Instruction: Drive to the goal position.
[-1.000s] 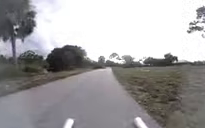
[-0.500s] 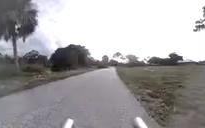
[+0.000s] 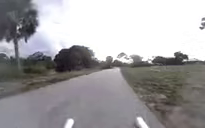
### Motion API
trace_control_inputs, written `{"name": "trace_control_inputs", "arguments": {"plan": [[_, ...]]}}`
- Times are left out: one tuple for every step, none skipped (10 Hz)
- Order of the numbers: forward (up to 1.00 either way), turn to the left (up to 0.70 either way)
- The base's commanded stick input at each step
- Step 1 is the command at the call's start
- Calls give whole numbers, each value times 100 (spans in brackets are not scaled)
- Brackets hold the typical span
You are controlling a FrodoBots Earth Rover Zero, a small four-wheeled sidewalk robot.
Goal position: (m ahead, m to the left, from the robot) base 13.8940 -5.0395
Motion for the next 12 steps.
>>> {"name": "trace_control_inputs", "arguments": {"plan": [[85,24],[85,0],[85,0],[85,0],[85,0],[85,0],[85,0],[85,0],[85,0],[85,0],[85,0],[85,0]]}}
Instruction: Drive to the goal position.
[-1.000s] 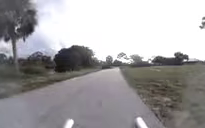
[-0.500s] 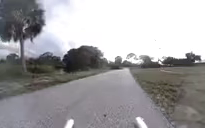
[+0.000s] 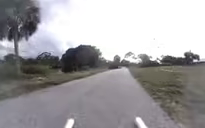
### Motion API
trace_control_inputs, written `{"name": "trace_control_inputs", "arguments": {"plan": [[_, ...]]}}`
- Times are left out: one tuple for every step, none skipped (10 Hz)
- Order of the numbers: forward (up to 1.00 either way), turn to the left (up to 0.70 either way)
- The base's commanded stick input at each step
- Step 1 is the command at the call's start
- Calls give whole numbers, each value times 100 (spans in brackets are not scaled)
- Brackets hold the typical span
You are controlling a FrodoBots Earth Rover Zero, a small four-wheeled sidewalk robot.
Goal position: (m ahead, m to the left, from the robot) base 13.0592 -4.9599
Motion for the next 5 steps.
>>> {"name": "trace_control_inputs", "arguments": {"plan": [[85,-30],[85,-34],[85,-34],[85,-34],[85,-34]]}}
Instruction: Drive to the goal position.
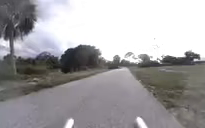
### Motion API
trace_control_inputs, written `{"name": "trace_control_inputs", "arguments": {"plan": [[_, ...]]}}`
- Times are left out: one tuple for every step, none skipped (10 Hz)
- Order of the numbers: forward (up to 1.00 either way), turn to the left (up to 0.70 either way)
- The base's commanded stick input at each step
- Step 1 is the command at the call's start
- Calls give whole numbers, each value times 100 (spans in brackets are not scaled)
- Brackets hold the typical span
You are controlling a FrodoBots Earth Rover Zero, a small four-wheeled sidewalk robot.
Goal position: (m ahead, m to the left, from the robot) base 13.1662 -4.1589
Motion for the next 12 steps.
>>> {"name": "trace_control_inputs", "arguments": {"plan": [[85,-32],[85,-9],[85,0],[85,0],[85,0],[85,0],[85,0],[85,0],[85,0],[85,0],[85,0],[85,0]]}}
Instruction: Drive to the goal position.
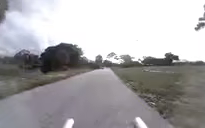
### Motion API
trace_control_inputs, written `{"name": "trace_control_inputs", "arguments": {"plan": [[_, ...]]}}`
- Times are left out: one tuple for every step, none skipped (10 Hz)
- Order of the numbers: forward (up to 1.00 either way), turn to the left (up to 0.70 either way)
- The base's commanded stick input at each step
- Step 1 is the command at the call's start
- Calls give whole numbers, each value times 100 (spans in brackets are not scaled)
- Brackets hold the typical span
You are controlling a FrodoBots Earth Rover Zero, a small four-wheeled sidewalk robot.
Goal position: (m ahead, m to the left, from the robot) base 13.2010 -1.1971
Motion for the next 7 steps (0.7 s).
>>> {"name": "trace_control_inputs", "arguments": {"plan": [[85,0],[85,0],[85,0],[85,0],[85,0],[85,0],[85,0]]}}
